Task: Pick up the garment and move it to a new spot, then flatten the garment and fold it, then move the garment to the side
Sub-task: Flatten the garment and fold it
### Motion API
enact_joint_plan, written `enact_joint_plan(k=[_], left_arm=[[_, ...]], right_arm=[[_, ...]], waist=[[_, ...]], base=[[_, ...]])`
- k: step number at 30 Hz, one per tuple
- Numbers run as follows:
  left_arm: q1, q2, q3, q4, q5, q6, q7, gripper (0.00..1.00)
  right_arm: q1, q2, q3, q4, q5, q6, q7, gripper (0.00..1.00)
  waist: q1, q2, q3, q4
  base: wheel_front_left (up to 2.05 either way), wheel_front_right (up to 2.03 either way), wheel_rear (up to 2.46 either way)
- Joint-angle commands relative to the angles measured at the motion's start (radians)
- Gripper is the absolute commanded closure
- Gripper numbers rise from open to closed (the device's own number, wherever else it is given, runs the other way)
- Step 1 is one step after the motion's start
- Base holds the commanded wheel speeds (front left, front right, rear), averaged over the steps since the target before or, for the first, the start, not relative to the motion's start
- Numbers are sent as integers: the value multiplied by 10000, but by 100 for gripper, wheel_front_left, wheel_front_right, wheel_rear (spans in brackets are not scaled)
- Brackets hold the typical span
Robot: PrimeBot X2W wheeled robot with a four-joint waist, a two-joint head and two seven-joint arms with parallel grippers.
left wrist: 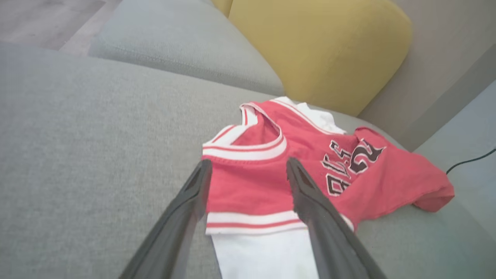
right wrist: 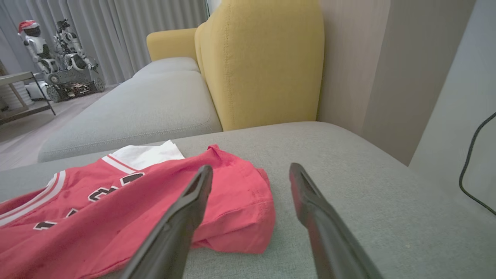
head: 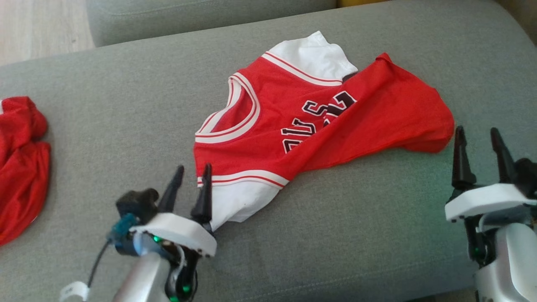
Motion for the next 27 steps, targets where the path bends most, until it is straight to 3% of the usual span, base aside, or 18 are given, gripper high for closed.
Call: enact_joint_plan(k=[1,11,17,23,27], left_arm=[[-282,83,122,-60,35,-53,-91,0],[-750,174,-635,1802,376,-146,574,0],[-616,386,-1073,1798,500,-403,1152,0],[-481,662,-1290,1583,684,-58,2051,0],[-427,719,-1438,1370,652,-104,2448,0]], right_arm=[[-267,-15,140,-623,33,19,52,0],[165,173,-125,-1424,-68,19,411,0],[234,256,-173,-1316,-92,19,386,0],[178,302,-146,-1142,-102,19,297,0],[124,322,-55,-1007,-98,19,248,0]], waist=[[0,0,39,-61],[0,0,84,-84],[0,0,51,12],[0,0,18,77],[0,0,11,36]], base=[[0,0,0],[0,0,0],[0,0,0],[0,0,0],[0,0,0]])
